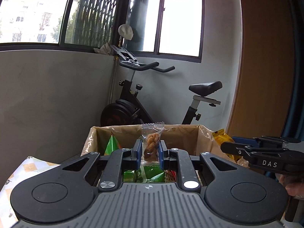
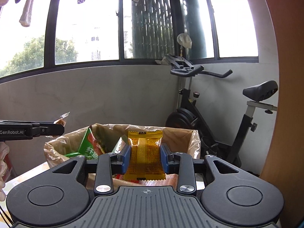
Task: Organize snacks
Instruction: 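Carry the clear packet and yellow wrapper over the open box with both tools, then open both tools to drop the clear packet and yellow wrapper into the box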
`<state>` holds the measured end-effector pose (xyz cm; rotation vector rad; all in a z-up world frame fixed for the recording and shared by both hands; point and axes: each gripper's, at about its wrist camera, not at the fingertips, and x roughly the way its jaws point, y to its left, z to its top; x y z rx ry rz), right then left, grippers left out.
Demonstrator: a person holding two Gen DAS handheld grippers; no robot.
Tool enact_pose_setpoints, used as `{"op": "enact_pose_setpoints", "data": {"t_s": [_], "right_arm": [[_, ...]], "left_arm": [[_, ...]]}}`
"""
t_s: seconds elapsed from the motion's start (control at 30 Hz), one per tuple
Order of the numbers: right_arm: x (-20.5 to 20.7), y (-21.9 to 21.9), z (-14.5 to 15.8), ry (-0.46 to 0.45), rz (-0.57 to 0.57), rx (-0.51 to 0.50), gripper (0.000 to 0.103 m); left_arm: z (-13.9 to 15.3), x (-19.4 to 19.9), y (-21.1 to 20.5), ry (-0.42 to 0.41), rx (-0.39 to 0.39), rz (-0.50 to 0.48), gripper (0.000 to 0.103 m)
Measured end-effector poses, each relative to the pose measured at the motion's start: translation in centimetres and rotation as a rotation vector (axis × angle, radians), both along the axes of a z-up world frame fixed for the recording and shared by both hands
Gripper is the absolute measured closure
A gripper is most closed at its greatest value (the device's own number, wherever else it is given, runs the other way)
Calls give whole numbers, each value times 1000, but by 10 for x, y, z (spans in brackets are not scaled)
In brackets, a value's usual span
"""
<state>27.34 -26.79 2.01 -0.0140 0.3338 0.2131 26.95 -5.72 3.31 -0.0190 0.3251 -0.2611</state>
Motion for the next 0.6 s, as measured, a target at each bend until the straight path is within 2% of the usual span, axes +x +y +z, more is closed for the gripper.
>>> {"op": "enact_pose_setpoints", "data": {"t_s": [0.23,0.47,0.5,0.53,0.57,0.6], "right_arm": [[36,11,-6,51,-29,-8,72],[44,21,-19,118,-29,-90,71],[43,23,-20,125,-28,-105,70],[41,25,-20,126,-27,-120,66],[38,26,-20,122,-24,-136,63],[35,27,-20,119,-23,-142,55]], "left_arm": [[-18,41,-2,107,-7,6,84],[-27,43,-4,134,45,24,83],[-27,43,-5,135,57,25,77],[-27,43,-5,138,64,28,60],[-27,42,-5,138,67,35,50],[-26,39,-4,132,65,40,36]]}}
